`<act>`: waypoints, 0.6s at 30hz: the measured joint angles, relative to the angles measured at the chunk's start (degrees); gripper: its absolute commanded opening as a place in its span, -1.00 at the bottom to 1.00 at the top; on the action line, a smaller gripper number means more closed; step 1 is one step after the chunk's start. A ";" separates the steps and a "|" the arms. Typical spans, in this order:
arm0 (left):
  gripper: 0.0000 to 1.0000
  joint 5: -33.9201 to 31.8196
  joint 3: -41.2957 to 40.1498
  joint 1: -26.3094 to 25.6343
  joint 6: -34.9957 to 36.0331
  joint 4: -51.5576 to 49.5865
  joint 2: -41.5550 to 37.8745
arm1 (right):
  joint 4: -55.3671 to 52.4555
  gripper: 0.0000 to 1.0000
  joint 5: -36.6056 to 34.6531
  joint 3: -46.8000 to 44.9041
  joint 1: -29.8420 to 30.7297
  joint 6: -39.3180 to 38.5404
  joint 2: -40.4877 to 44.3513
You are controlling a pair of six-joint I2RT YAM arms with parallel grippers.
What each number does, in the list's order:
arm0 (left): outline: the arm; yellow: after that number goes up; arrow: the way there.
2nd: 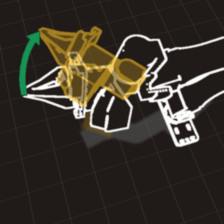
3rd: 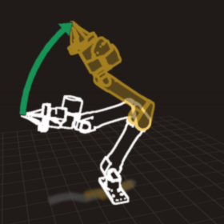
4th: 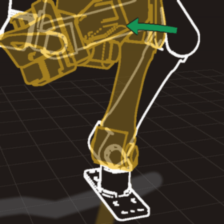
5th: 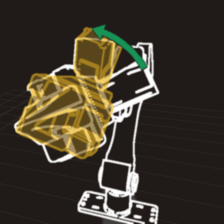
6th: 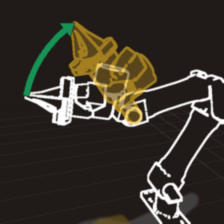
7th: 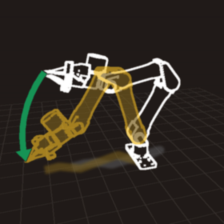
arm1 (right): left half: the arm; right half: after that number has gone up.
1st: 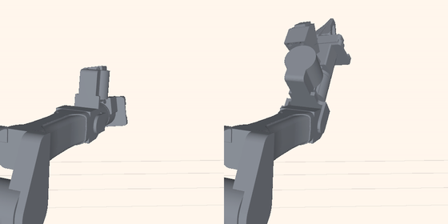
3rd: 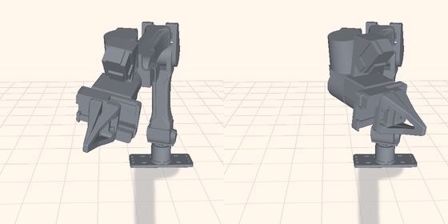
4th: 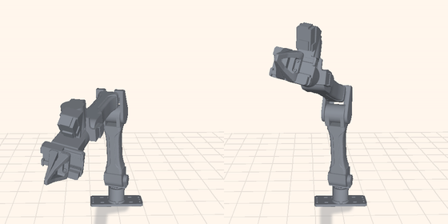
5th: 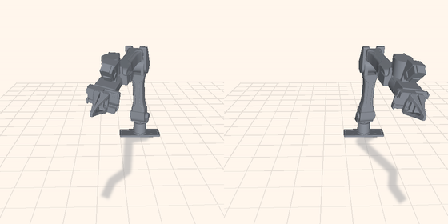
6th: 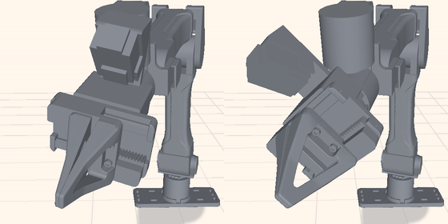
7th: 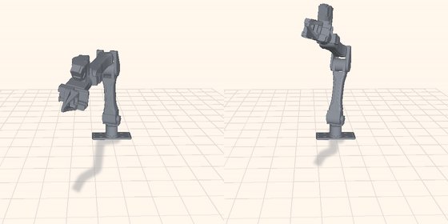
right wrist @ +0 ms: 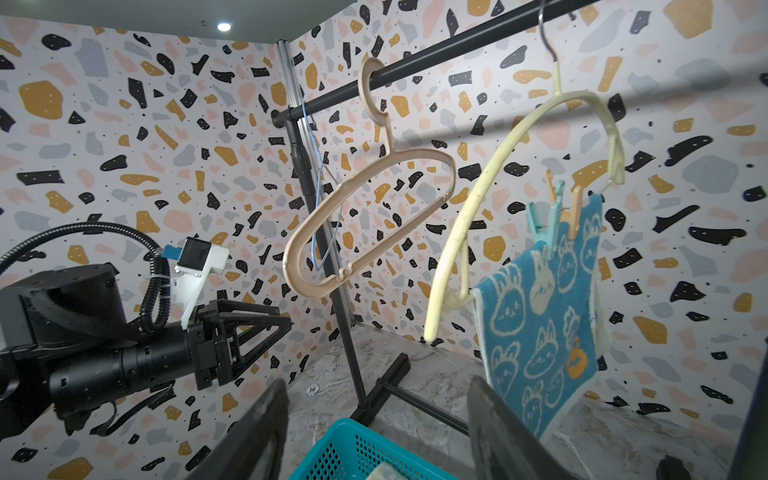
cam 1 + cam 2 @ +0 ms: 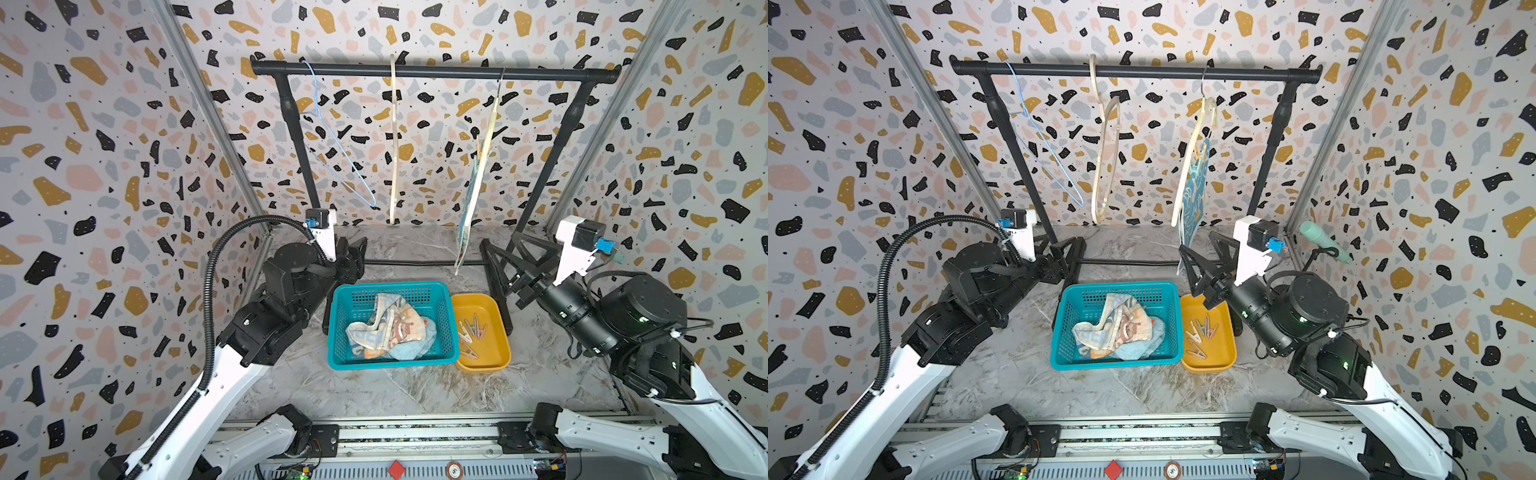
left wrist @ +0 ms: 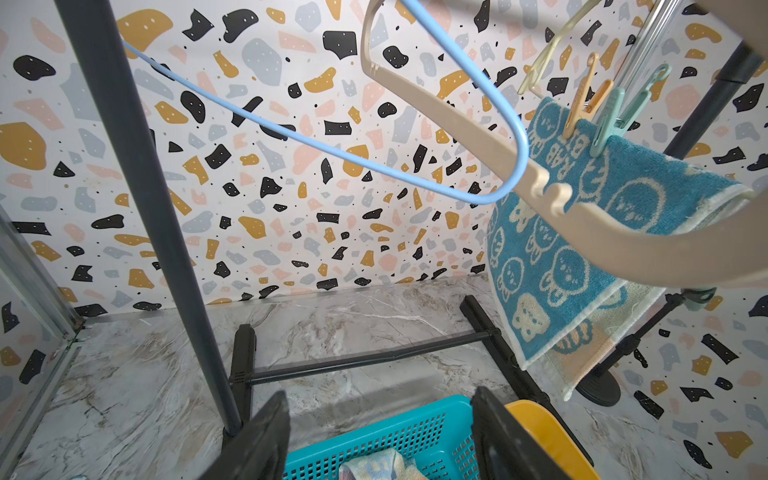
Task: Remove the clothespins securing towels to the hanger
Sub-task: Place the hanger on the clothesline, then pick up the hanger from the clothesline.
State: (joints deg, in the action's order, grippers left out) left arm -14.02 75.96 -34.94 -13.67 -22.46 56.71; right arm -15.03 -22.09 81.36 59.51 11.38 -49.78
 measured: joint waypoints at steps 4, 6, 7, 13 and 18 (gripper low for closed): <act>0.39 0.15 0.00 0.00 -0.35 0.44 0.07 | 0.13 0.40 -4.48 3.52 0.00 -1.36 -3.82; 0.38 0.42 0.00 0.00 -0.50 0.76 0.17 | 0.61 0.41 -6.73 5.46 0.00 -2.43 -6.62; 0.39 0.57 0.00 0.00 -0.55 0.85 0.22 | 0.94 0.41 -7.96 6.25 0.00 -3.10 -7.87; 0.39 1.62 -0.07 0.00 -0.72 1.57 0.15 | 2.78 0.40 -15.45 10.01 -0.22 -8.28 -16.44; 0.39 2.54 -0.42 0.00 -0.74 1.86 0.09 | 3.45 0.02 -19.17 12.72 -2.43 -11.39 -21.07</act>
State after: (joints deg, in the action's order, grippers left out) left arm -11.49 75.55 -34.94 -14.41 -20.60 56.80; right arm -11.57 -41.25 94.08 57.08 -0.01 -70.85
